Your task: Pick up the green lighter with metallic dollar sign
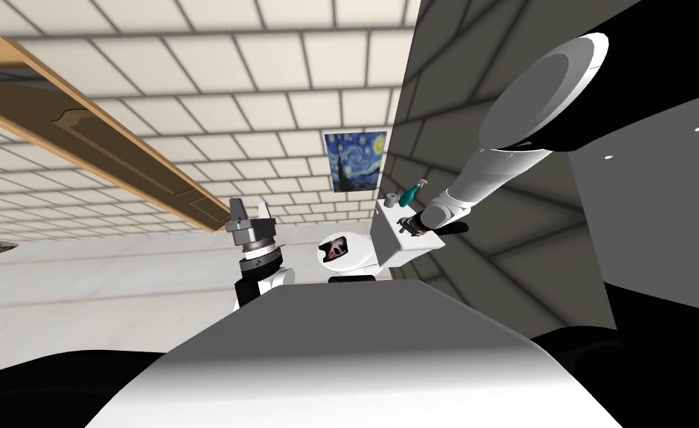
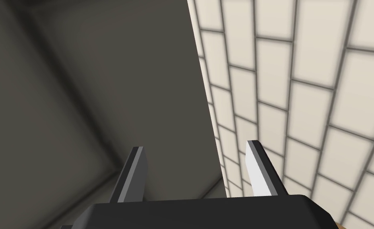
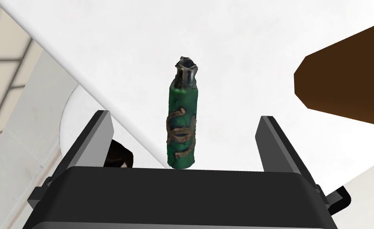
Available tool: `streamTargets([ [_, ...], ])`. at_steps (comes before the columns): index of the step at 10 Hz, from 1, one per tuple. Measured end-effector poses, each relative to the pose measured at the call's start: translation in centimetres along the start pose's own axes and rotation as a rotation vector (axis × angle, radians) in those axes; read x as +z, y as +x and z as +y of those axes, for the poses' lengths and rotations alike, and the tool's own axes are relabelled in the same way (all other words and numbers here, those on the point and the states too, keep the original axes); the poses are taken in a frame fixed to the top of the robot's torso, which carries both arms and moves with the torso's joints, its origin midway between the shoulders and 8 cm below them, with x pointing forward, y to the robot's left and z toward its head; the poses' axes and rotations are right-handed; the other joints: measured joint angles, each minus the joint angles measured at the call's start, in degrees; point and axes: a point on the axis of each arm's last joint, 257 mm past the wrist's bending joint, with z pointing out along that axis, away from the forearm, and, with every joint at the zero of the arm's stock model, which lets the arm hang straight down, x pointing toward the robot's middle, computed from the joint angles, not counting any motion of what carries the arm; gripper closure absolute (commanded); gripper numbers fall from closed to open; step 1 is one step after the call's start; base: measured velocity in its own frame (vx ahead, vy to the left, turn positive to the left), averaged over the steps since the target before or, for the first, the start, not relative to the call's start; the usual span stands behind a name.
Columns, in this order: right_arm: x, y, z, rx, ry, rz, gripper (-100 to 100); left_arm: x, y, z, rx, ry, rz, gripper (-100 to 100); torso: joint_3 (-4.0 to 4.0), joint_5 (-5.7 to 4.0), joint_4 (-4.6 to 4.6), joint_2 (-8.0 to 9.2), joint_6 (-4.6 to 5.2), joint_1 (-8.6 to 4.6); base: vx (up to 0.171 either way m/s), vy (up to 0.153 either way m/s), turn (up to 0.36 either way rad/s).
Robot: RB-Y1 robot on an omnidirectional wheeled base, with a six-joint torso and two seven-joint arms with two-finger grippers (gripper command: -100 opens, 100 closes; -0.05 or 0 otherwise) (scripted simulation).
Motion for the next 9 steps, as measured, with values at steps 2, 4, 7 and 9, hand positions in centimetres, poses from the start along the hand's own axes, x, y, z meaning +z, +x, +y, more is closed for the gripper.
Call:
streamTargets([
  [2,0.0,0.1,-0.1,0.0,0.002,0.001,100,0.0,0.0,0.0,0.0,0.0,0.0,0,-0.05,-0.1,-0.09,-0.02,-0.02,-0.07,0.0,0.0,0.0],
  [4,0.0,0.1,-0.1,0.0,0.001,0.001,100,0.0,0.0,0.0,0.0,0.0,0.0,0,-0.15,-0.13,-0.13,-0.16,-0.04,-0.15,0.0,0.0,0.0],
  [7,-0.3,0.2,-0.6,-0.001,0.004,0.001,100,0.0,0.0,0.0,0.0,0.0,0.0,0,-0.15,-0.12,-0.12,-0.18,-0.06,-0.17,-0.01,-0.009,0.004],
  [9,-0.9,0.2,-1.1,-0.001,0.003,0.001,0,0.0,0.0,0.0,0.0,0.0,0.0,0,-0.14,-0.14,-0.14,-0.15,-0.03,-0.19,-0.005,-0.005,0.002],
])
